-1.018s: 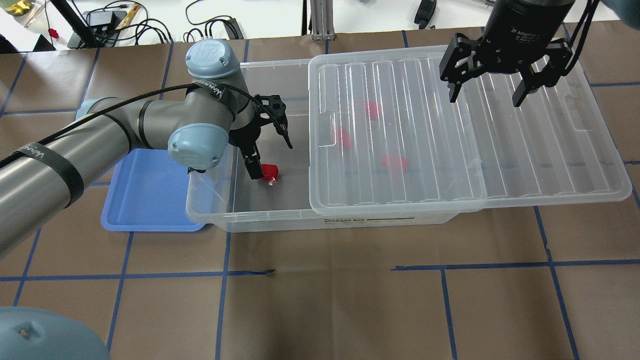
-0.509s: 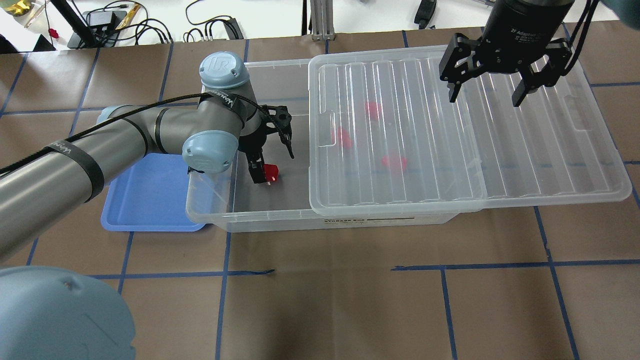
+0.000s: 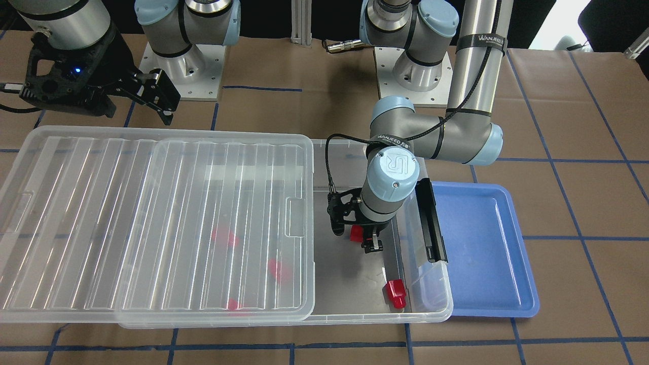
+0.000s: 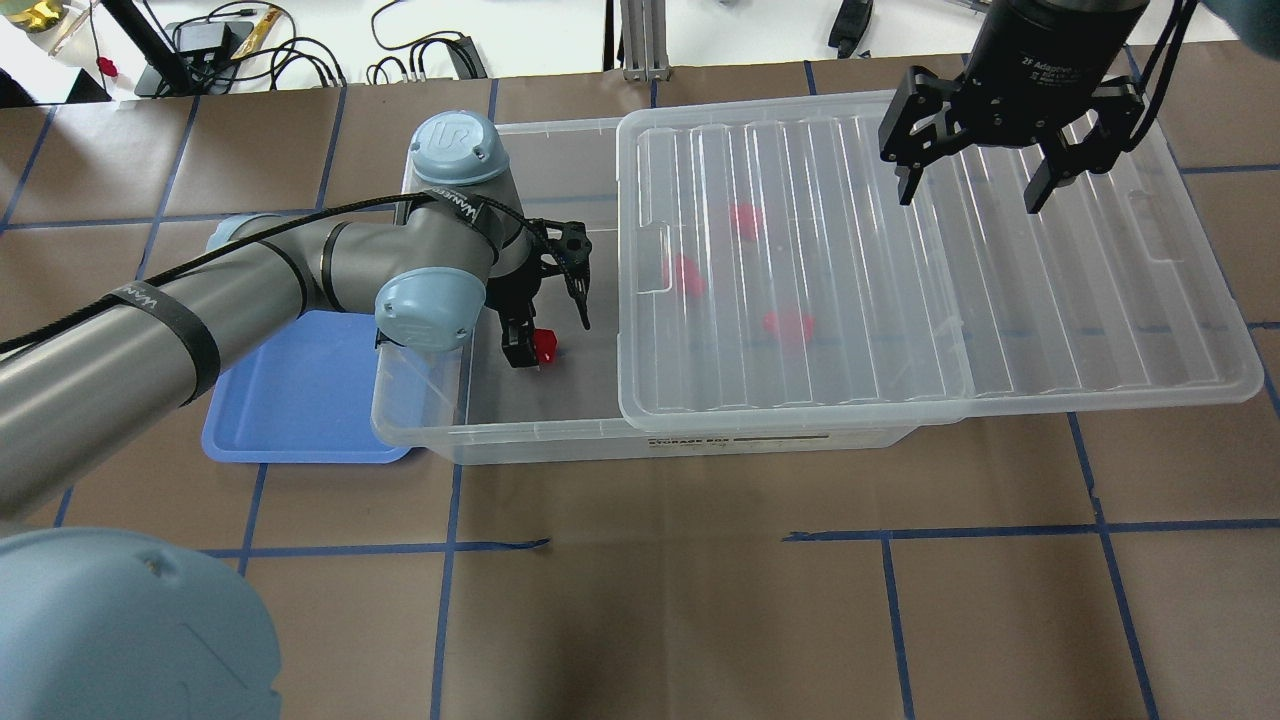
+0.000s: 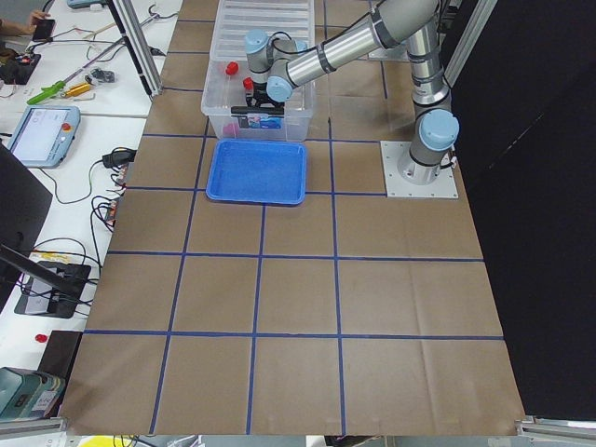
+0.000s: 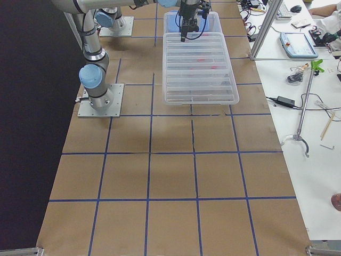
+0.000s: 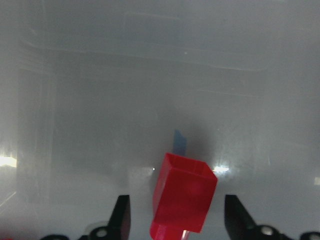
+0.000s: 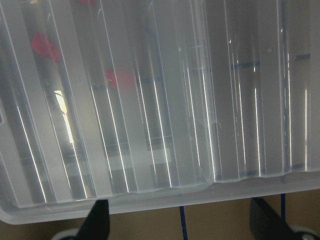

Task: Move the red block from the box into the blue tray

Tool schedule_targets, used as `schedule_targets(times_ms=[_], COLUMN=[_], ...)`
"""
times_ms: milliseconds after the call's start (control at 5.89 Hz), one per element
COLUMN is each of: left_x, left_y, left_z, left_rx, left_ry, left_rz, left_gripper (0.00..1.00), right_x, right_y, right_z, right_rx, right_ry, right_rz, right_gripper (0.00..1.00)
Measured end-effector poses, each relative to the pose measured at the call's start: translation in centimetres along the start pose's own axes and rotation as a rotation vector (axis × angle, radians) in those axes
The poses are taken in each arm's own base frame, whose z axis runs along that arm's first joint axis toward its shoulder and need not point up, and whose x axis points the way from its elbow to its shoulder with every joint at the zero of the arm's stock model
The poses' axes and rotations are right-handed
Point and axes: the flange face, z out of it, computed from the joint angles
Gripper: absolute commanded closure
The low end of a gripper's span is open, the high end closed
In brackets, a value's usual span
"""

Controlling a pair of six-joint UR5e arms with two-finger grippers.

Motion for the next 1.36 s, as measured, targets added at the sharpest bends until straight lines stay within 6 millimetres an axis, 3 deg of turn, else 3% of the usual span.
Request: schedule_targets(times_ms=[339,509,679,848,1018,1188,1357], left_x=[0.0,-0.1,0.1,0.8,1.4,1.7,1.0], left_y=[0.0,0.2,0.8,2.4,5.3,8.4,12.7], left_z=[-0.7,-2.9,-6.7,-11.8,-17.2,-21.1,-22.6], left_rx=[0.002,0.011,0.023,0.033,0.036,0.037,0.03], left_ry=[-0.013,-0.048,-0.096,-0.14,-0.165,-0.173,-0.166], left_rz=[0.0,-0.01,-0.022,-0.047,-0.092,-0.14,-0.195], left_gripper=[0.98,0.99,0.99,0.99,0.99,1.0,1.0], right_x=[0.0,0.0,0.0,0.0,0.1,0.1,0.1], right_y=[0.0,0.0,0.0,0.0,0.0,0.0,0.0], right_z=[0.0,0.0,0.0,0.0,0.0,0.0,0.0], right_rx=[0.0,0.0,0.0,0.0,0.0,0.0,-0.001], right_ry=[0.001,0.001,0.001,0.001,0.001,0.001,0.002], right_rz=[0.0,0.0,0.0,0.001,0.001,0.001,0.001], right_gripper=[0.0,0.0,0.0,0.0,0.0,0.0,0.0])
